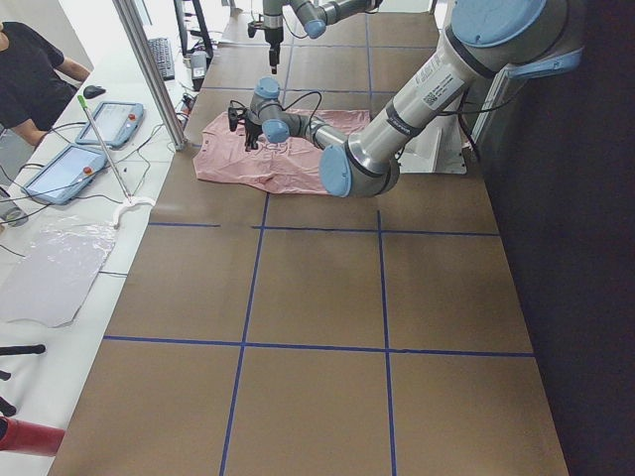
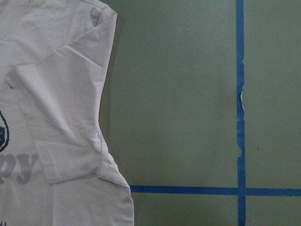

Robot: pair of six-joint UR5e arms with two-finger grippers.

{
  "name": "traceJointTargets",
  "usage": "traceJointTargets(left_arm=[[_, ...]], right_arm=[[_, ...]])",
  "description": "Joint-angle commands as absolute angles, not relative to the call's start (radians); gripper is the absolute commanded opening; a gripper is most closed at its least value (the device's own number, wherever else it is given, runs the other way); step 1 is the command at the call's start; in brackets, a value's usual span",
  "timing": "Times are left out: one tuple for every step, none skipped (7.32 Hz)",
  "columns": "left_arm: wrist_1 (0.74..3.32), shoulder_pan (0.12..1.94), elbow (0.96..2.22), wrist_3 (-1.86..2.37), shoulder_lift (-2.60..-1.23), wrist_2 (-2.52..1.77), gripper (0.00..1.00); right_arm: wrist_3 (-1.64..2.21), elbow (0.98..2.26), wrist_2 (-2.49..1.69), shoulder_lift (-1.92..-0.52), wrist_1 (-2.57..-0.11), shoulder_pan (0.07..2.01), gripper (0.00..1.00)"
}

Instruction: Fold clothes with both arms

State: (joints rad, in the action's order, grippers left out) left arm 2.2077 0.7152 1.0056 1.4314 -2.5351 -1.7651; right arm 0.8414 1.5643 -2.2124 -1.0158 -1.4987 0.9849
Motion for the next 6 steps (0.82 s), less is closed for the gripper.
traceJointTargets(left_arm=[[2.223, 0.716, 1.078, 1.431, -2.517, -1.805, 1.0], [2.192, 0.716, 1.182, 1.422, -2.44, -1.889, 1.0], [2.183, 0.716, 1.298, 1.381, -2.342, -1.932, 1.0], [2.151, 0.718, 1.375, 1.334, -2.26, -1.948, 1.0], [2.145, 0.719, 1.464, 1.327, -2.181, -1.948, 1.0], [2.137, 0.721, 1.562, 1.327, -2.098, -1.954, 1.0]], right_arm=[[0.857, 1.578, -2.218, -1.023, -1.497, 0.986, 1.0], [0.876, 1.613, -2.22, -1.038, -1.499, 0.98, 1.0], [0.94, 1.693, -2.229, -1.083, -1.499, 0.968, 1.0], [1.03, 1.771, -2.212, -1.13, -1.497, 0.931, 1.0], [1.075, 1.863, -2.151, -1.188, -1.497, 0.876, 1.0], [1.15, 1.928, -2.052, -1.225, -1.497, 0.782, 1.0]])
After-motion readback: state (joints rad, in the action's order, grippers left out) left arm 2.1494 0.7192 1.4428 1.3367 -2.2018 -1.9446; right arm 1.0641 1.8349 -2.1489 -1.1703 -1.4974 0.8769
